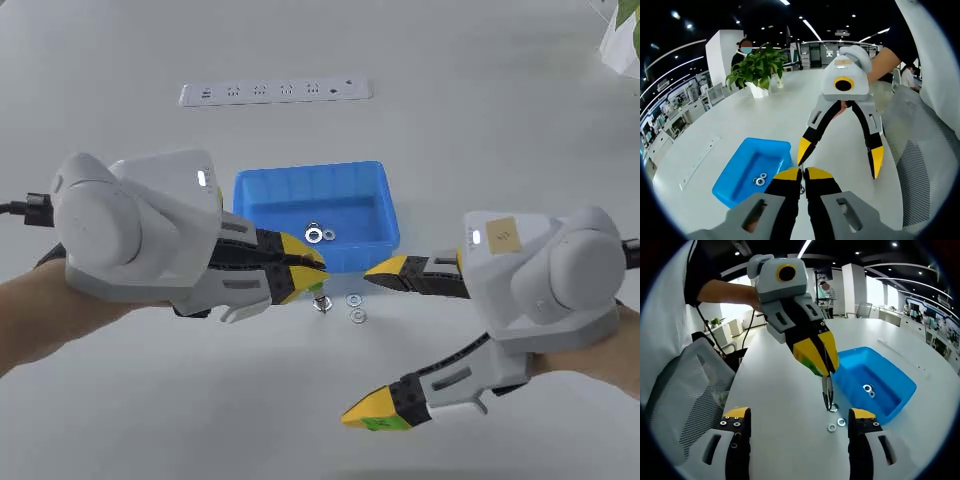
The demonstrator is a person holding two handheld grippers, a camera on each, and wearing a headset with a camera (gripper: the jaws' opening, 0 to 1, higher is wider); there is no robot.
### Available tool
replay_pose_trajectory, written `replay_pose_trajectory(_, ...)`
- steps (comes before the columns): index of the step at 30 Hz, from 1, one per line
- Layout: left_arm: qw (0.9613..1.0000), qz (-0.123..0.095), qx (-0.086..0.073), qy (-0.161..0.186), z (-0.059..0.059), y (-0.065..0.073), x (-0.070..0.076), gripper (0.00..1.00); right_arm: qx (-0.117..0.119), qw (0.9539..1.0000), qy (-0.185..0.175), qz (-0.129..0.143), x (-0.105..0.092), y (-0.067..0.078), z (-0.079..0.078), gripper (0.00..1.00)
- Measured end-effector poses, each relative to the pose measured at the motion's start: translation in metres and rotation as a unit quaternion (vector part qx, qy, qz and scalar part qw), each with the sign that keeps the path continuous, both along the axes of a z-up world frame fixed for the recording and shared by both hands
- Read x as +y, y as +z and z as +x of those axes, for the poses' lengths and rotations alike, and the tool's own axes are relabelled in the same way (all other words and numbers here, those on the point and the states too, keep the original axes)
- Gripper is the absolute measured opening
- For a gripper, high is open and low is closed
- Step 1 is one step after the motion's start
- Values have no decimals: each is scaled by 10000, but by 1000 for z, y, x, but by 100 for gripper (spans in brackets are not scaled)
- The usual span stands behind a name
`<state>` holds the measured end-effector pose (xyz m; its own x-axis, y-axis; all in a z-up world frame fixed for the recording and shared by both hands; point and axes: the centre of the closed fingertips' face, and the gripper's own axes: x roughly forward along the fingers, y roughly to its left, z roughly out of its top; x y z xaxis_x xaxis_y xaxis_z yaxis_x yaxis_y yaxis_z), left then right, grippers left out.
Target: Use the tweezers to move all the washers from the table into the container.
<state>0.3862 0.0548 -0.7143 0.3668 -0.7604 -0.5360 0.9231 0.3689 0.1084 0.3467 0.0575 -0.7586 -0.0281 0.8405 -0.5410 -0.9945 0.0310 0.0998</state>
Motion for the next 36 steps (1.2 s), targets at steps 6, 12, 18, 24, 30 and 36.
replay_pose_trajectory(6, 10000, -63, 38, 67, 8, 0, -2, 7, -68, 9998, 188, -13, 21, -1, 11, 69)
replay_pose_trajectory(12, 9999, -52, 112, -100, 4, 0, -5, 7, -298, 9992, 262, -78, 30, 0, 22, 52)
replay_pose_trajectory(18, 9998, -45, 131, -126, 3, -1, -6, 7, -202, 9994, 244, -161, 29, -5, 30, 32)
replay_pose_trajectory(24, 9998, -41, 147, -152, 3, -1, -6, 7, -128, 9995, 202, -186, 26, -5, 36, 20)
replay_pose_trajectory(30, 9997, -65, 182, -173, 2, -1, -7, 7, -254, 9991, 257, -222, 26, -4, 39, 12)
replay_pose_trajectory(36, 9997, -92, 195, -130, 4, -1, -6, 7, -379, 9982, 370, -271, 27, -4, 39, 11)
